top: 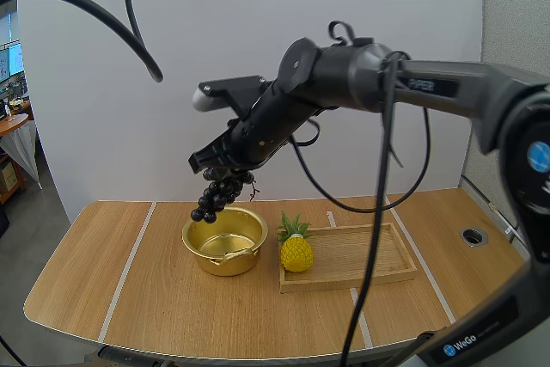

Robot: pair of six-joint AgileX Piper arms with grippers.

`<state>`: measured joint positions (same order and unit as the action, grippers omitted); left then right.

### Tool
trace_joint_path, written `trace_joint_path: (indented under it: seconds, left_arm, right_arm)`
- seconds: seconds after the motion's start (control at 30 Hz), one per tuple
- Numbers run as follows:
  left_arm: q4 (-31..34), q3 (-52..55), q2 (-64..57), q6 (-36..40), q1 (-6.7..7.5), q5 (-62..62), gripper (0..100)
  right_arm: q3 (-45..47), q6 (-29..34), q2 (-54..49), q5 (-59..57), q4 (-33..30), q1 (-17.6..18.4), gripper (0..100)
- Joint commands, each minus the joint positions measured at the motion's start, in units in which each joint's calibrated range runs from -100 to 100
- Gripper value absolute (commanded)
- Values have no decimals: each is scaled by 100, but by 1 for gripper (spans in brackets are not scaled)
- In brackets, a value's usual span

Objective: Open the pot, put the grape inside, and close it

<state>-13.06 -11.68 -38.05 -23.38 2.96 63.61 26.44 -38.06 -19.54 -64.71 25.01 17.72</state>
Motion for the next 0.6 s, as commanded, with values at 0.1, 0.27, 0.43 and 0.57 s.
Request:
trace_joint_path:
  seconds: [0.1,0.27,0.43,0.57]
  left_arm:
    - [39,-40,-26,52,18,-138,0]
    - [39,-40,-26,52,18,-138,0]
    - [39,-40,-26,52,18,-138,0]
    - [39,-40,-26,52,18,-138,0]
  right_arm:
    - [-47,8,473,489,-69,8,0]
    - [-47,8,712,638,-39,8,0]
    - [-47,8,1013,700,4,8,0]
    - [-47,8,1196,700,43,8,0]
